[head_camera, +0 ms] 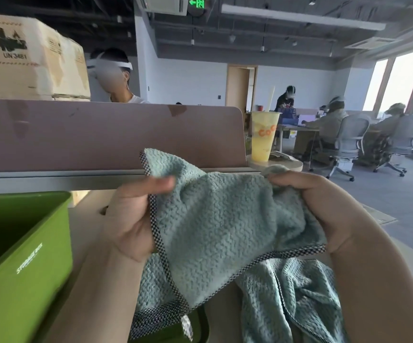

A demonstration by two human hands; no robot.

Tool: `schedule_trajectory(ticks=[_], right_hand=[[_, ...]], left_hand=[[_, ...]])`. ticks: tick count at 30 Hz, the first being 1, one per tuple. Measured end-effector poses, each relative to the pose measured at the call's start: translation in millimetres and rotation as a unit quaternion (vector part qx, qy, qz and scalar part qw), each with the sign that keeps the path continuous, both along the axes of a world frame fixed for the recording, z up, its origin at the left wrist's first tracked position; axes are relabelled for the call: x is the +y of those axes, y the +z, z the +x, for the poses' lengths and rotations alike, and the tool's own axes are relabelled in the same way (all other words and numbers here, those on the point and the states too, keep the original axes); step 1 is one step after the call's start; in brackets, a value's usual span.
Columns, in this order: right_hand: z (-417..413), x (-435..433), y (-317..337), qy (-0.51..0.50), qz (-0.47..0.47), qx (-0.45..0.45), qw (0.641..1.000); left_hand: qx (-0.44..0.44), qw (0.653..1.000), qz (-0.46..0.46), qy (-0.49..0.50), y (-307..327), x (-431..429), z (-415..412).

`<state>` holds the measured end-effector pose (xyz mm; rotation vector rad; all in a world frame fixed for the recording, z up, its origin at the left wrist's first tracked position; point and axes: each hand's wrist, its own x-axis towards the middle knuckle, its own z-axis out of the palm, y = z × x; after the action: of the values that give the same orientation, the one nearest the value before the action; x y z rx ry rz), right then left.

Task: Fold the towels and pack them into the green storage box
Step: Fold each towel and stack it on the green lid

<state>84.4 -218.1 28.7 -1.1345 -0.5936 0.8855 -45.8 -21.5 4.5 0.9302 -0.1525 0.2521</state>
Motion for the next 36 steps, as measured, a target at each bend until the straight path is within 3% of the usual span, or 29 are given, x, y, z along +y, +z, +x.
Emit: schedule_trajectory(ticks=[2, 5, 10, 15, 19, 22, 24, 28, 32, 36], right_hand=[[6, -3, -1, -0.033, -0.003, -0.028, 0.999], [7, -4, -1, -0.075, 0.016, -0.046, 0.996], [11, -6, 0, -0.099, 0.050, 0.000, 0.994], [10, -10, 2, -0.122, 0.020, 0.005, 0.992], [18, -13, 0, -0.151, -0.021, -0.072, 0.986], [16, -5, 0, -0.139, -0.033, -0.004, 0.990], [16, -8, -4, -0.130, -0.015, -0.002, 0.991], [16, -10, -3, -0.172, 0.006, 0.005, 0.985], [21, -11, -5, -0.193, -0.016, 0.006, 0.981], [32, -11, -11, -0.254, -0.041, 0.000, 0.966]], left_hand=[[0.006, 0.998, 0.025, -0.050, 1, -6, -1], [0.090, 0.994, 0.053, 0.025, 0, -7, -1], [0.183, 0.969, 0.128, 0.108, -3, -4, 1], [0.174, 0.966, 0.145, 0.124, -4, -1, 6], [0.144, 0.981, 0.112, 0.061, -1, 1, 0], [0.106, 0.989, 0.098, -0.005, -3, 9, -5], [0.121, 0.985, 0.123, 0.006, -4, 11, -6], [0.190, 0.953, 0.202, 0.118, -6, 8, -4], [0.198, 0.927, 0.240, 0.208, -5, 2, -1], [0.249, 0.841, 0.309, 0.367, -6, 11, 0]])
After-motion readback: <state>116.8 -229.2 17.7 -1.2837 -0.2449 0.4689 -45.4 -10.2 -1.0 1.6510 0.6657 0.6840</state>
